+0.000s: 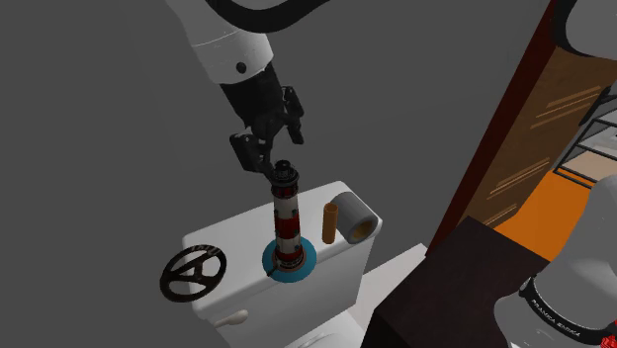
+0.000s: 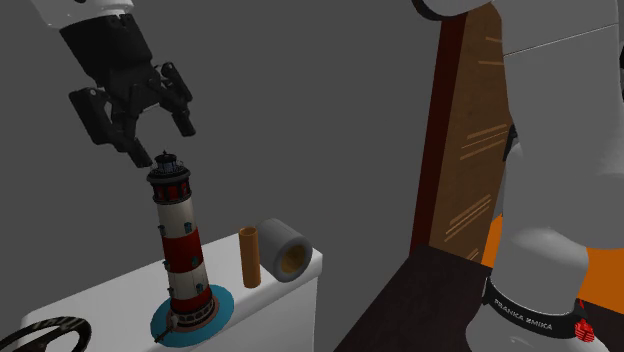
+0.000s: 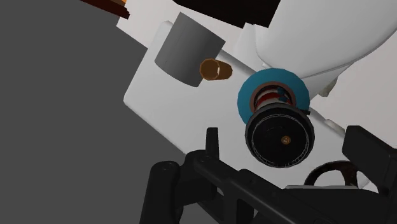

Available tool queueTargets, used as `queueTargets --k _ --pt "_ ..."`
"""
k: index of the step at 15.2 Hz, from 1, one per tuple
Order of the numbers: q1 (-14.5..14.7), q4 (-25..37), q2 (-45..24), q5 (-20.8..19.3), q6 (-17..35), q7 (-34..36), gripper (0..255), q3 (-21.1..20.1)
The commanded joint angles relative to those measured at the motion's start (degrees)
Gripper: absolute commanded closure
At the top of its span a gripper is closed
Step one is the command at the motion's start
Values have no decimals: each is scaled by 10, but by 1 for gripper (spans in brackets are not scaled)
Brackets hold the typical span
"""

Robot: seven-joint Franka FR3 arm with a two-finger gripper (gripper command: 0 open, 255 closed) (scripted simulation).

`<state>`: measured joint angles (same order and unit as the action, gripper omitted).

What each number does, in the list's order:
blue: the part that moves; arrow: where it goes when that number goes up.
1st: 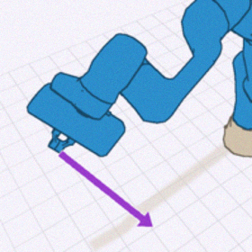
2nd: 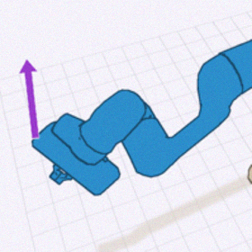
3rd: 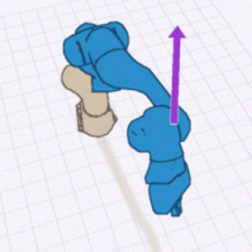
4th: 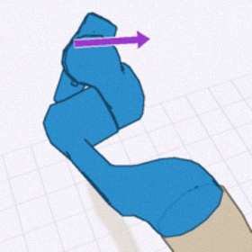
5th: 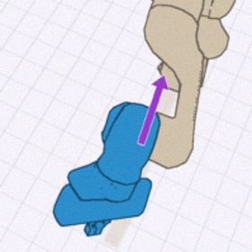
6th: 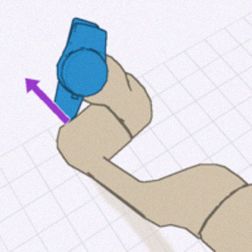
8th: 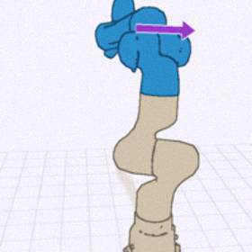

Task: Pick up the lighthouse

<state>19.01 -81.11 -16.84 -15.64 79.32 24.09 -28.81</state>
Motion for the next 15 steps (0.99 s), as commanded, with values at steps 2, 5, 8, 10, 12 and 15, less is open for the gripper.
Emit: queueTargets --k 2,5,8,10,12,15 --pt "1 -16 -3 -2 17 4 0 0" --pt "-2 -41 -2 -1 41 7 0 0" --pt "-4 -53 -2 -1 53 9 0 1" --pt "-4 -53 -2 -1 53 9 255 1" --pt "-4 -54 -2 -1 53 9 255 1" --pt "-4 -55 -1 -1 54 9 255 1"
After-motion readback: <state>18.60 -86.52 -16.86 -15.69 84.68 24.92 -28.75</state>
